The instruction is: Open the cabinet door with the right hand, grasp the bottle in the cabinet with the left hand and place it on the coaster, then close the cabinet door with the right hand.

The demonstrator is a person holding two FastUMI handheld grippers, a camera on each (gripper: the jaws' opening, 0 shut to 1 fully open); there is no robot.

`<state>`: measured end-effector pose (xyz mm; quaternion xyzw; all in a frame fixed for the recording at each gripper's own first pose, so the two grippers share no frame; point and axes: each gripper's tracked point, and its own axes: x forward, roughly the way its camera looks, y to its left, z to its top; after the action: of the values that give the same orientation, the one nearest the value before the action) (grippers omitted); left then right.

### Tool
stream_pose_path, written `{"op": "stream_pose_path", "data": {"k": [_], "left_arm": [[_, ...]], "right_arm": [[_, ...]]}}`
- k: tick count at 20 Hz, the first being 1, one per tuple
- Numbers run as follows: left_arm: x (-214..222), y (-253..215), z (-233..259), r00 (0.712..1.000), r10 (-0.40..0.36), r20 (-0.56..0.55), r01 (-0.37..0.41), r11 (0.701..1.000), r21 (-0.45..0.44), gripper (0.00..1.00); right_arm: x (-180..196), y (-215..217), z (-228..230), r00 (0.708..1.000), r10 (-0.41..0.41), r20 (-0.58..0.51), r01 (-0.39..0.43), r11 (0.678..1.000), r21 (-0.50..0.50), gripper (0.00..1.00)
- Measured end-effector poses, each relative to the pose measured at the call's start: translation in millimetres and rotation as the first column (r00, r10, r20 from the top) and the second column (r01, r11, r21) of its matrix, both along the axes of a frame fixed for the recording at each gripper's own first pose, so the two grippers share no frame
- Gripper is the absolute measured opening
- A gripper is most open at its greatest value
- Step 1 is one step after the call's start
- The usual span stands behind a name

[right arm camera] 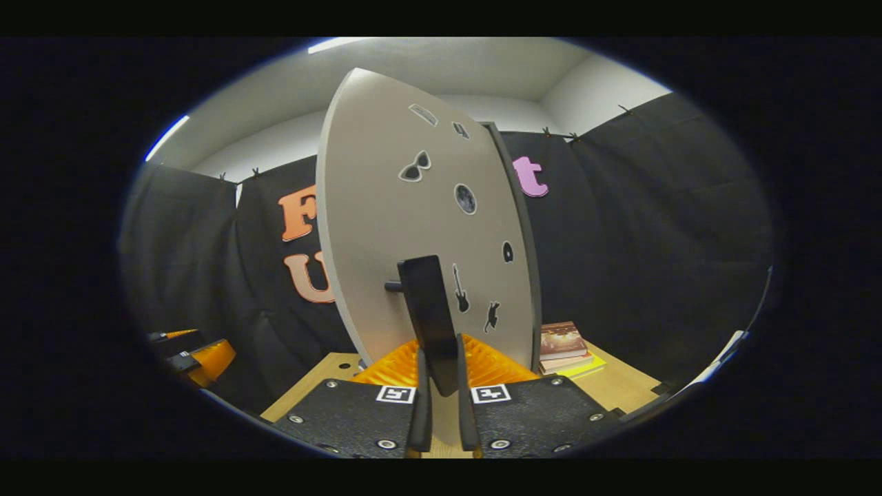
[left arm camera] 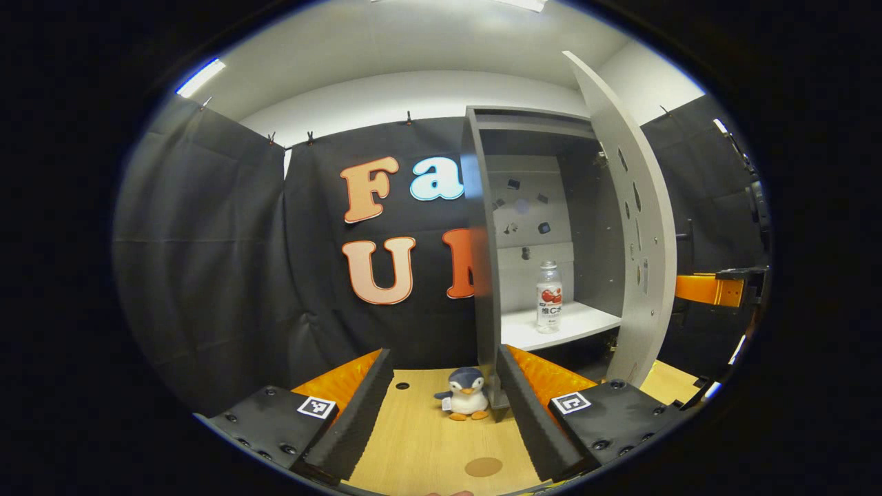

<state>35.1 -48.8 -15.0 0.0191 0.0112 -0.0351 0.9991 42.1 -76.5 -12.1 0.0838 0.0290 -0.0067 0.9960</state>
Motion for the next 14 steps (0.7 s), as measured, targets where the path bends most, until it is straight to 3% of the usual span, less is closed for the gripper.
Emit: {"op": "stream_pose_path", "data": {"k": [4,14], "left_arm": [[-7.0,-25.7,-0.2,1.000,-0.022,-0.007,0.022,0.999,-0.034,1.00],[-17.3,-59.2,-3.1,0.999,-0.011,-0.030,0.010,0.999,-0.053,0.96]], "right_arm": [[-24.7,-30.5,-1.5,1.000,-0.021,-0.004,0.021,1.000,-0.008,0.12],[-51.6,-99.7,-2.7,0.999,-0.031,0.017,0.030,0.999,0.031,0.12]]}}
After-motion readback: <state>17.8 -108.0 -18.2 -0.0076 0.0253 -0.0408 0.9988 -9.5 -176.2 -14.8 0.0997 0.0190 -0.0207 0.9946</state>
